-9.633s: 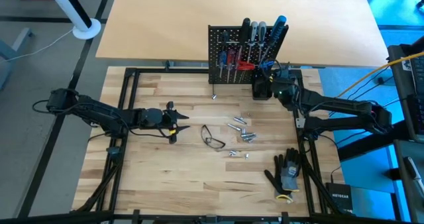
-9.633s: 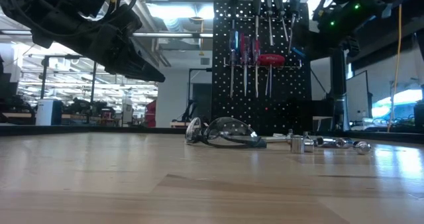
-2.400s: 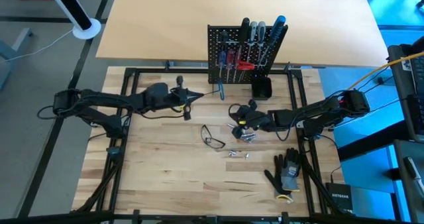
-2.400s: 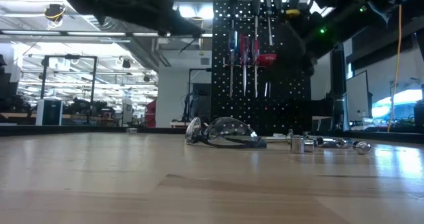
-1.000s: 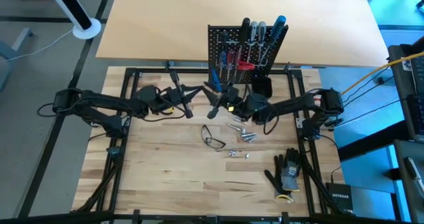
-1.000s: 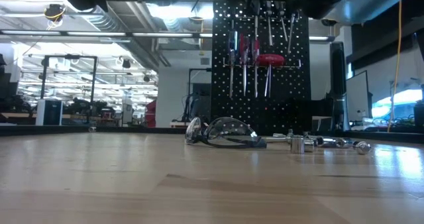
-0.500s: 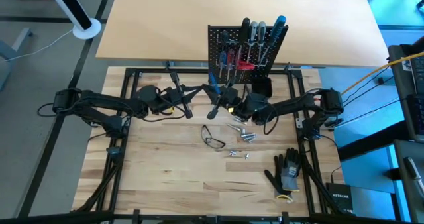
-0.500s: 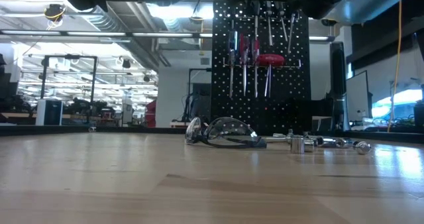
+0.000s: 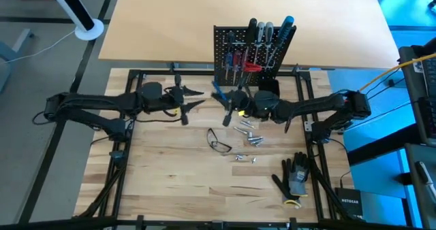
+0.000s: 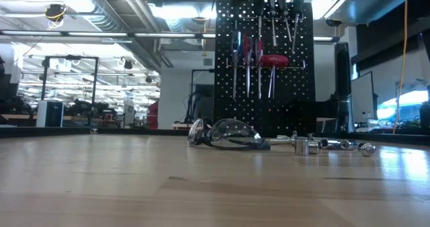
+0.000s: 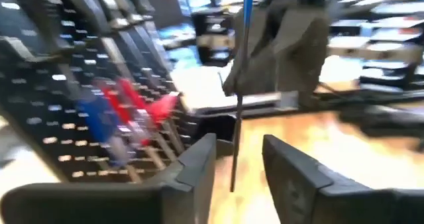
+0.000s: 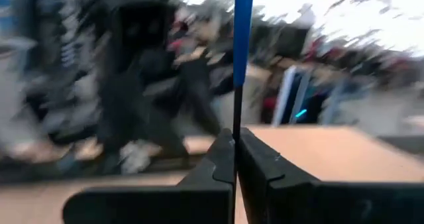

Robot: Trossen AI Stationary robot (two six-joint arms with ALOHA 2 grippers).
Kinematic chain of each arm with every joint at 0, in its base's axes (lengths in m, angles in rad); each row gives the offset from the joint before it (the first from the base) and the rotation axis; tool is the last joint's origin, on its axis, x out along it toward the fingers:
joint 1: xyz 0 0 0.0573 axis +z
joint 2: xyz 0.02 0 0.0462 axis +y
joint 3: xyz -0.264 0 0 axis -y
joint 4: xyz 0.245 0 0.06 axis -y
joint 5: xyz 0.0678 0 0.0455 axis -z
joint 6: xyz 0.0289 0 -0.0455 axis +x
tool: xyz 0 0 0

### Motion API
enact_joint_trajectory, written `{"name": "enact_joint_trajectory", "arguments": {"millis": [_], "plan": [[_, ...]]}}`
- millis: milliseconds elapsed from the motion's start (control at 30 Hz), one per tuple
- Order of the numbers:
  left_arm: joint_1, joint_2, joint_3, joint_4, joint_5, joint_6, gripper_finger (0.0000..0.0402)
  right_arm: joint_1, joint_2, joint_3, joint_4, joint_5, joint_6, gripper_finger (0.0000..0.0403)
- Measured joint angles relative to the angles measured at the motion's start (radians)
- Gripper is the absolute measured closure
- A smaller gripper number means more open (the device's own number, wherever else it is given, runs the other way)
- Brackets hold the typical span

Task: Hang tools onto peg board
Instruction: Hang the blue pick tool on the peg board

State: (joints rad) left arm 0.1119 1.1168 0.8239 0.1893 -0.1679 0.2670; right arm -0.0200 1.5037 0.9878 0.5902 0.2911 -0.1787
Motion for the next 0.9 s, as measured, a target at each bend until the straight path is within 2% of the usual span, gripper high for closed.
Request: {"name": "enact_joint_trajectory", "arguments": {"millis": [100,233,367,533,633,767,900], "plan": [[0.0,-0.037,0.023,-0.083,0.092,-0.036,0.0264,0.0,-0.005,0.001,-0.163,-0.098,0.061,0.0398],[-0.001,-0.059,0.025,-0.1,0.118,-0.074,0.0246,0.01,0.029,-0.001,-0.284,-0.203,0.122,0.0394],[0.0,-0.059,0.025,-0.128,0.162,-0.092,0.0238,0.029,0.073,-0.001,-0.283,-0.206,0.126,0.0396],[-0.002,-0.054,0.025,-0.15,0.265,-0.118,0.0237,0.029,0.083,-0.001,-0.281,-0.206,0.147,0.0395],[-0.008,-0.053,0.025,-0.152,0.274,-0.127,0.0237,0.039,0.083,-0.001,-0.271,-0.208,0.146,0.0396],[-0.008,-0.027,0.025,-0.121,0.281,-0.138,0.0237,0.047,0.085,-0.001,-0.25,-0.282,0.15,0.0397],[-0.018,0.009,0.027,-0.084,0.293,-0.14,0.0237,0.047,0.085,-0.002,-0.259,-0.285,0.155,0.0397]]}}
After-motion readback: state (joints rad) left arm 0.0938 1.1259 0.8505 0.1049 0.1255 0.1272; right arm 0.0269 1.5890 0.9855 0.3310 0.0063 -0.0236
